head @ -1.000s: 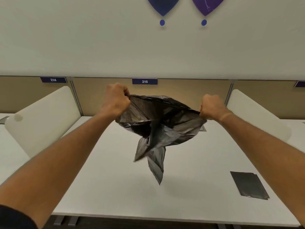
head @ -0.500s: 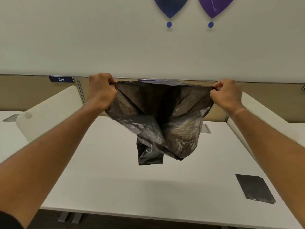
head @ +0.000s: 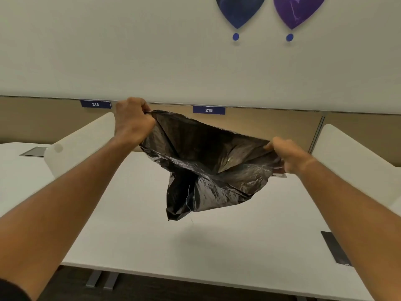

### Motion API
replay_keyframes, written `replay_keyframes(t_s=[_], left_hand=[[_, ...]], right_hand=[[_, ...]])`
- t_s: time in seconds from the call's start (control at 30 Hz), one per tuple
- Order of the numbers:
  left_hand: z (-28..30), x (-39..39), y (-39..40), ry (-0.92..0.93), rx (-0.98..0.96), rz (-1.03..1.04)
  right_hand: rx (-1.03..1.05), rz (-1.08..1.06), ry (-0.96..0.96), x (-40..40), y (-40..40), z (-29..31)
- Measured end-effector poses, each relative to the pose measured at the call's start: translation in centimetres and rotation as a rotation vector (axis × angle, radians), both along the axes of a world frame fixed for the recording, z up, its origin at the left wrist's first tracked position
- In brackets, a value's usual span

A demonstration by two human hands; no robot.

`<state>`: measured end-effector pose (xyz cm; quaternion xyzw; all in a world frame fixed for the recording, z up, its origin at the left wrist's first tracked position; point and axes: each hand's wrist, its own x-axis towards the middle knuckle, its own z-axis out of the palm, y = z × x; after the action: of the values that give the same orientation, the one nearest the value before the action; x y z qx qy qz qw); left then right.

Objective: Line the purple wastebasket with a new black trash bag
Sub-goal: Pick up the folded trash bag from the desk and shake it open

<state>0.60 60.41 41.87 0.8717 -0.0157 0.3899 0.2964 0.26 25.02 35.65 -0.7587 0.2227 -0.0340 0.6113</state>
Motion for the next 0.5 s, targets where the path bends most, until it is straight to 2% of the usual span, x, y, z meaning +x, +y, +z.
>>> replay_keyframes(t_s=[0.07, 0.13, 0.37, 0.43, 0.5], left_hand=[[0.0, -0.4, 0.5, 0.007, -0.016, -0.002], [-0.1, -0.7, 1.3, 0.009, -0.024, 0.007], [0.4, -1.8, 4.7, 0.028, -0.043, 0.09], [-0.9, -6.6, 8.8, 0.038, -0.057, 0.227], [-1.7, -6.6, 9.7, 0.049, -0.088, 0.247]], right_hand=[[-0.099, 0.126, 0.101, -0.3, 1.3, -1.4], [-0.195, 0.155, 0.149, -0.3, 2.3, -2.5], [-0.182, -0.037, -0.078, 0.6, 2.1, -1.1], [-0.202, 0.111, -0.077, -0.5, 5.8, -1.4], [-0.211, 0.111, -0.082, -0.6, 5.9, -1.7]])
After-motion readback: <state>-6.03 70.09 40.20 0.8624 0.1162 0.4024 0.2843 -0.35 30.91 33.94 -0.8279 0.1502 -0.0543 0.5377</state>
